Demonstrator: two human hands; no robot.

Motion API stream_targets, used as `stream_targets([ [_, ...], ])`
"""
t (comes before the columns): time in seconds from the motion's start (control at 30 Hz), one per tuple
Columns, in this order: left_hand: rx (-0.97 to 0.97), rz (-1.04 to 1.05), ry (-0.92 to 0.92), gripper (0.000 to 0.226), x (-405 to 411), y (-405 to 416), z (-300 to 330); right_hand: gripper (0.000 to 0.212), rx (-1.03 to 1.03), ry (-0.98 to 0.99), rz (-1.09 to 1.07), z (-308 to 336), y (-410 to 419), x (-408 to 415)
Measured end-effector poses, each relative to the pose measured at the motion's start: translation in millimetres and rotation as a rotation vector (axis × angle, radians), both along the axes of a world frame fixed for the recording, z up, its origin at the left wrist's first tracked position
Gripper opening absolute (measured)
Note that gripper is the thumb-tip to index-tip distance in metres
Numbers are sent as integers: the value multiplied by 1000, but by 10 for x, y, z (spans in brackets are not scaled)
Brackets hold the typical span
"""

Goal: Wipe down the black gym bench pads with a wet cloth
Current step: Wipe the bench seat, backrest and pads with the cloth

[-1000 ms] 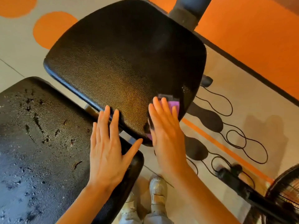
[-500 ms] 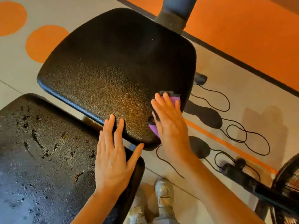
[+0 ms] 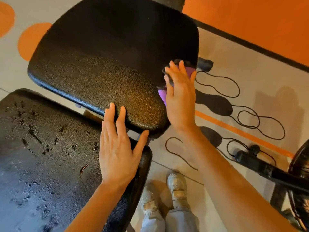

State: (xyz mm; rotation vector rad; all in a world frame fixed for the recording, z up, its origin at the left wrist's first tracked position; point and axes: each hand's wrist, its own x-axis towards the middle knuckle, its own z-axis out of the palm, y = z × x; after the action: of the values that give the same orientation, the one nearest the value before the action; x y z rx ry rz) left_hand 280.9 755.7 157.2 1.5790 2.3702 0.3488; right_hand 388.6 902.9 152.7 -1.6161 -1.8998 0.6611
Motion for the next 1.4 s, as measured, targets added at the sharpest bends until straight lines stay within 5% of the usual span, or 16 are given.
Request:
stream_targets([
  [0.07,3,-9,-5,79,4,-11,6,36,-15,64,-55,-28,-484,-63],
  [0.2,9,-5,-27,79,-1,-4,16,42,44,86,183,-35,-972,7],
  [0.5,34,37,-188,77,-19,21,74,21,-257,654,-189,330,-16,393],
  [0.77,71,-365,-112,59,197,712,235,18,-524,1111,-437,-53,157,838],
  [1.2,-6,-525,-36,53,560,1666,146,26,-539,1620,-413,-562,671,807],
  [1.4,54,-510,-56,54,612,1642,76,26,-307,1577,-202,-479,655,455],
])
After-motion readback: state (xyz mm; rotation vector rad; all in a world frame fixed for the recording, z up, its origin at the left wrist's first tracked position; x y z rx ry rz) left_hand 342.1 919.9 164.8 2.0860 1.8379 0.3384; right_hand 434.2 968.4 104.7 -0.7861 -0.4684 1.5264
